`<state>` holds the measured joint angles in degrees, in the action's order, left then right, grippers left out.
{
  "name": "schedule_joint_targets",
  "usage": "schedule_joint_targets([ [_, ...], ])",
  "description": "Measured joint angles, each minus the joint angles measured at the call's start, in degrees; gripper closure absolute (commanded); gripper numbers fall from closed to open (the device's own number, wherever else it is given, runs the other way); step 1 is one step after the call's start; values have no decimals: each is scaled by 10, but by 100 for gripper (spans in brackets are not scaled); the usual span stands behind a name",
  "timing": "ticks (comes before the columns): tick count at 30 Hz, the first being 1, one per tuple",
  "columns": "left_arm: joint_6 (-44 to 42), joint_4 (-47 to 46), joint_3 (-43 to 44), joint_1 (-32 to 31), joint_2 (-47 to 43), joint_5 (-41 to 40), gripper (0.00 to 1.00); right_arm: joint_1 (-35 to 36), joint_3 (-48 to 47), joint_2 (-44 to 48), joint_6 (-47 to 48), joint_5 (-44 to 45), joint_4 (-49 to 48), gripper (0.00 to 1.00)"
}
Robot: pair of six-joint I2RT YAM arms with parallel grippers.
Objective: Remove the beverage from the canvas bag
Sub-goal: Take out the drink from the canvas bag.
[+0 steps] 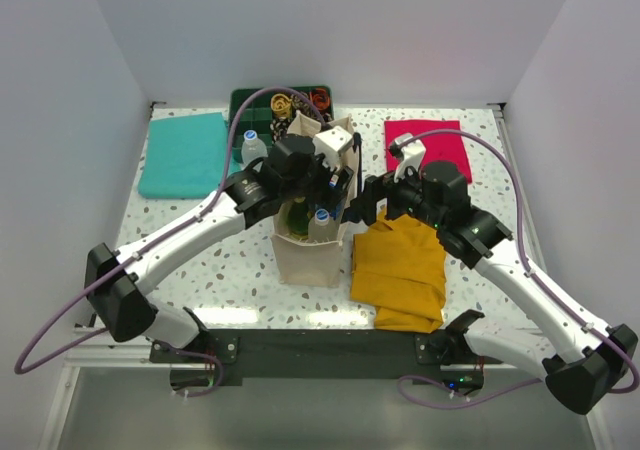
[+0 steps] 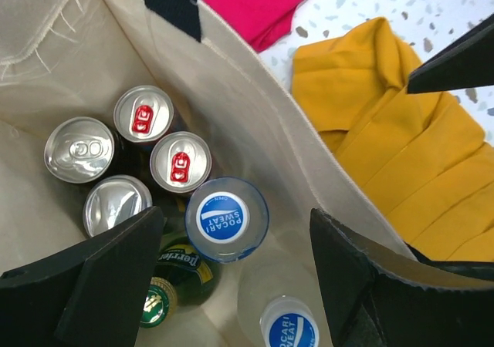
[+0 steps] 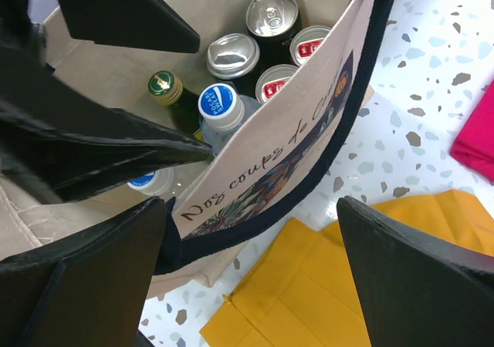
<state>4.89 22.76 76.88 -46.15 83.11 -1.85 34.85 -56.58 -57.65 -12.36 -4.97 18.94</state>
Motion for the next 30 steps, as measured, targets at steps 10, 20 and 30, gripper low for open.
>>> schedule_joint_targets([
  [10, 0, 30, 5, -2, 28, -29, 17, 0, 0, 24, 0, 12, 4, 2],
  [20, 0, 31, 5, -5, 37, -35, 18, 0, 0, 21, 0, 12, 4, 2],
  [30, 1, 30, 5, -5, 54, -38, 23, 0, 0, 21, 0, 14, 4, 2],
])
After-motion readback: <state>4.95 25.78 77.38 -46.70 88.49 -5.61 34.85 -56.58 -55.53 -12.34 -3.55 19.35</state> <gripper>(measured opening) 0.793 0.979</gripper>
